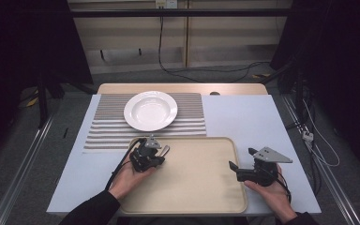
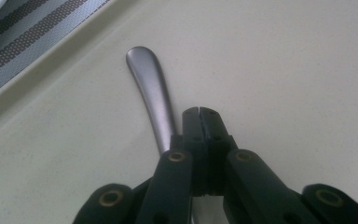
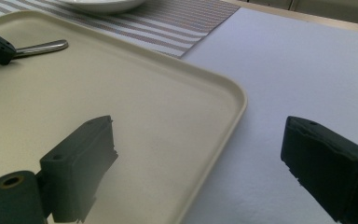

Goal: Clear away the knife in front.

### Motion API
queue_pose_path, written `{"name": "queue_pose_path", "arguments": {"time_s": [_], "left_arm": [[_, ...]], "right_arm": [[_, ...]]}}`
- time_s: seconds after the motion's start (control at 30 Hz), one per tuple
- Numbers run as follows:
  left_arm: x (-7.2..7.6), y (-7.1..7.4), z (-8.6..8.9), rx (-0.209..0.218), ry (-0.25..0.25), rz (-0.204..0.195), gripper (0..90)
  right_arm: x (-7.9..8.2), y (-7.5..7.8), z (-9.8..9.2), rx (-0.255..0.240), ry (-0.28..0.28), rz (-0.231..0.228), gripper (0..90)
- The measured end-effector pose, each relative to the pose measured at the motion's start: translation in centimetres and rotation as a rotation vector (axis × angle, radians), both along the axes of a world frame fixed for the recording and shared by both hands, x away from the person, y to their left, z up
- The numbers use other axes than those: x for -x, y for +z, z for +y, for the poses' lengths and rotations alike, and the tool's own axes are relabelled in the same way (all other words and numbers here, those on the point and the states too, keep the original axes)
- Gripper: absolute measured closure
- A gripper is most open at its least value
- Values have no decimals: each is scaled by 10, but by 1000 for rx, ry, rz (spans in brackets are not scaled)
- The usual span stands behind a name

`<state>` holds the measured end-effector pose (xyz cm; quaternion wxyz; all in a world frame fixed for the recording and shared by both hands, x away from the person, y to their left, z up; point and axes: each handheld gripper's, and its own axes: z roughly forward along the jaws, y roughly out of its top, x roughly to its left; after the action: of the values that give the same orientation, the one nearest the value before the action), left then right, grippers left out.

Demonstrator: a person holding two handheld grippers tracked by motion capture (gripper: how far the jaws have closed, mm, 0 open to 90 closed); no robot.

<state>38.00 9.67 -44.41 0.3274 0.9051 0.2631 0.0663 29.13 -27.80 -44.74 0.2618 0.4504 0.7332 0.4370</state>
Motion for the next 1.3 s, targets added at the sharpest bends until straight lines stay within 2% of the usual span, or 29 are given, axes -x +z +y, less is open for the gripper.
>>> {"name": "queue_pose_path", "arguments": {"time_s": [0.07, 0.2, 0.33, 0.6, 0.73, 0.87, 0.97, 1.03, 1.3], "left_arm": [[-1, 0, 0, 1, 7, 10, 900], [-1, 3, -1, -42, 28, 22, 900], [-2, 4, 3, -50, 42, 30, 900], [0, 5, 5, -73, 58, 11, 900], [5, 6, 4, -97, 72, -23, 900], [3, 6, 8, -90, 83, -11, 900], [2, 5, 11, -89, 111, -26, 900], [1, 5, 13, -81, 119, -22, 900], [-1, 4, 16, -69, 132, -17, 900]], "right_arm": [[0, 0, 0, -2, 2, -2, 98], [0, 0, 0, -1, 4, -5, 98], [0, 0, 0, -3, 4, -3, 98], [0, 0, 0, -2, 2, -5, 98], [1, 1, 0, -4, 4, -5, 98], [1, 1, 0, -5, 5, -5, 98], [1, 1, 0, -6, 5, -7, 98], [1, 1, 0, -6, 4, -6, 98], [1, 1, 0, -6, 3, -5, 98]]}}
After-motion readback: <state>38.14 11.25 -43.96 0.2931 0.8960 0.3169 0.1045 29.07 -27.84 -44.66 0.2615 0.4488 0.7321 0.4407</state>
